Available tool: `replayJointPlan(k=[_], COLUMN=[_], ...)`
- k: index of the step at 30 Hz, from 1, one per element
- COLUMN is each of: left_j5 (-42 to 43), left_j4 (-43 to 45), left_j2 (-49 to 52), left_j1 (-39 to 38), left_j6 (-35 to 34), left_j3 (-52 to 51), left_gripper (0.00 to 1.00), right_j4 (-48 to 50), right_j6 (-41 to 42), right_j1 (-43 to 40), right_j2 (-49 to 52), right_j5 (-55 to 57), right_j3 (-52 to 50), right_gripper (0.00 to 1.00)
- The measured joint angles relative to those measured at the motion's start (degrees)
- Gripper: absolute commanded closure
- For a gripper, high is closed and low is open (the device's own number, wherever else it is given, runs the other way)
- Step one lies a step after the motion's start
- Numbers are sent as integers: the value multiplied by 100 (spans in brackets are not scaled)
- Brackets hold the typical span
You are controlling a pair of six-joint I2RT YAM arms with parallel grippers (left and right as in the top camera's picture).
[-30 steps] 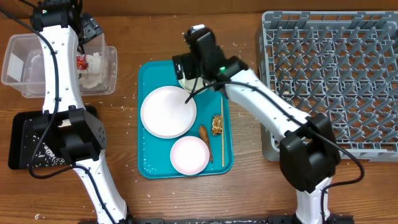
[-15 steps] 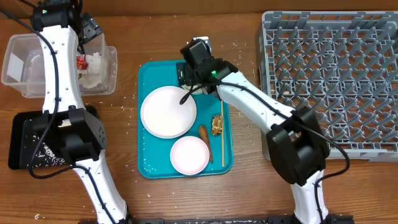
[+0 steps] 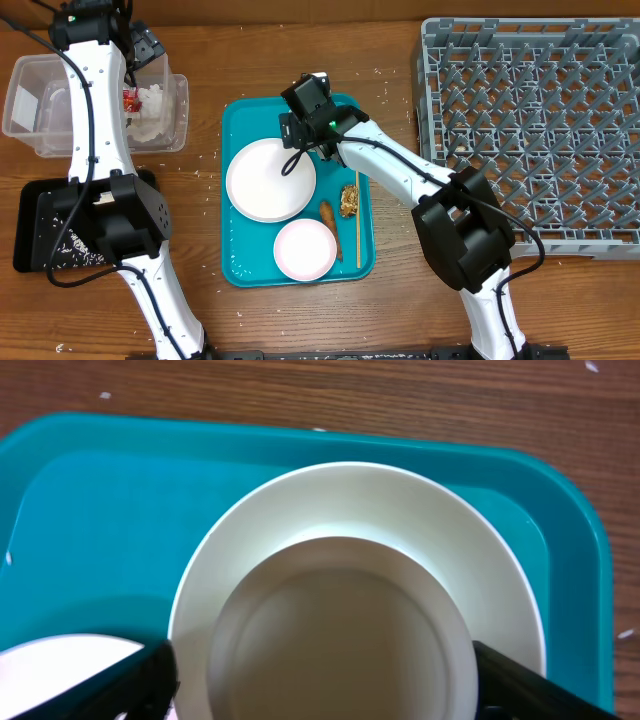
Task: Sort waste into correct bins and load items into the dishwasher
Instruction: 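Reach the right gripper to the white cup on the teal tray, then grasp the white cup and carry it into the dish rack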
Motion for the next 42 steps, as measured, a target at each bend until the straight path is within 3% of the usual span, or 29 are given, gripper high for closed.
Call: replayJointPlan(k=[7, 14, 18, 27, 33, 42], left_j5=[0, 0, 0, 0, 0, 0], left_j4=[0, 0, 0, 0, 0, 2], left_j2=[0, 0, 0, 0, 0, 0], left_j1=[0, 0, 2, 2, 0, 0], left_j6=[0, 0, 0, 0, 0, 0], left_j3=[0, 0, 0, 0, 0, 0], left_gripper=[0, 0, 0, 0, 0, 0], right_j4=[46, -4, -109, -249, -407, -951], right_j6=[68, 68, 68, 83, 83, 83], right_j1=[2, 2, -11, -337, -1075, -3292], right_j2=[33, 28, -87, -1386, -2406, -2839], right_j5=[4, 105, 264, 387, 566, 807], right_j3=[0, 0, 0, 0, 2, 20], right_gripper=[26, 27, 39, 43, 42, 42])
